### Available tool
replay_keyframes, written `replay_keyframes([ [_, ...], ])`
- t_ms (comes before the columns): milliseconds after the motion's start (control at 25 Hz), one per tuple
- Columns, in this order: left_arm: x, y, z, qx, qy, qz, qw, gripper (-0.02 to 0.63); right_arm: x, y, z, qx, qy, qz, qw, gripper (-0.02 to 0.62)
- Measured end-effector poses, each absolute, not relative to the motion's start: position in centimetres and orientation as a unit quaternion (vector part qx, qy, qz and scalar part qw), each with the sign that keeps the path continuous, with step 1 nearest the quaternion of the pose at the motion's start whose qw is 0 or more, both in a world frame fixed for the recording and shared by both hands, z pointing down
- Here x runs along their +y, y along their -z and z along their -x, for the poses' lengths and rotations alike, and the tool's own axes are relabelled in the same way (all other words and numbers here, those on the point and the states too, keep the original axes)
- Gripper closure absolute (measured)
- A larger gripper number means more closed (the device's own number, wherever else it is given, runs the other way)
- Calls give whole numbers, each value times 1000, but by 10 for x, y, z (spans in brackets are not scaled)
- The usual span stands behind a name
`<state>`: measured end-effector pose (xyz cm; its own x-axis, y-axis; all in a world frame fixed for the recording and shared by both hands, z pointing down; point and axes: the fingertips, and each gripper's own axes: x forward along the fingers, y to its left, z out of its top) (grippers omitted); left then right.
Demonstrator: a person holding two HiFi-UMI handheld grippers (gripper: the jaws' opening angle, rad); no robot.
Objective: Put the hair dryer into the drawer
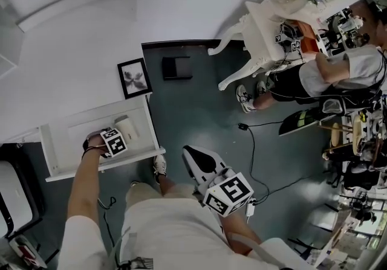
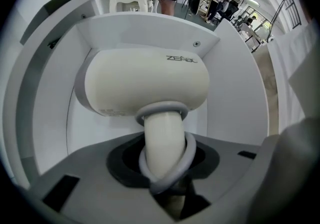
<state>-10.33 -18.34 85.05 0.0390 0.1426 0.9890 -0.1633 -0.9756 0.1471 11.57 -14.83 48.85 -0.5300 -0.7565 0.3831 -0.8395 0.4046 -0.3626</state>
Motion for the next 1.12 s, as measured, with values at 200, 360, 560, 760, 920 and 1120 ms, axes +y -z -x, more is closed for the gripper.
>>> replay_keyframes([
  [200, -184, -851, 104, -23, -698, -707, 112, 460, -140, -485, -121, -827, -263, -492, 73, 586],
  [360, -183, -852, 105, -30, -704, -702, 107, 460, -130, -484, -126, -820, -265, -503, 68, 586],
  [560, -181, -851, 108, -28, -711, -696, 95, 460, -120, -483, -131, -811, -267, -516, 62, 586],
  [760, -177, -851, 109, -22, -715, -693, 90, 458, -109, -482, -133, -807, -267, -523, 59, 586],
  [920, -177, -853, 110, -22, -720, -689, 84, 454, -102, -483, -134, -803, -267, -529, 59, 586],
  [1120, -178, -853, 108, -28, -723, -686, 79, 454, -97, -478, -132, -804, -261, -532, 60, 586],
])
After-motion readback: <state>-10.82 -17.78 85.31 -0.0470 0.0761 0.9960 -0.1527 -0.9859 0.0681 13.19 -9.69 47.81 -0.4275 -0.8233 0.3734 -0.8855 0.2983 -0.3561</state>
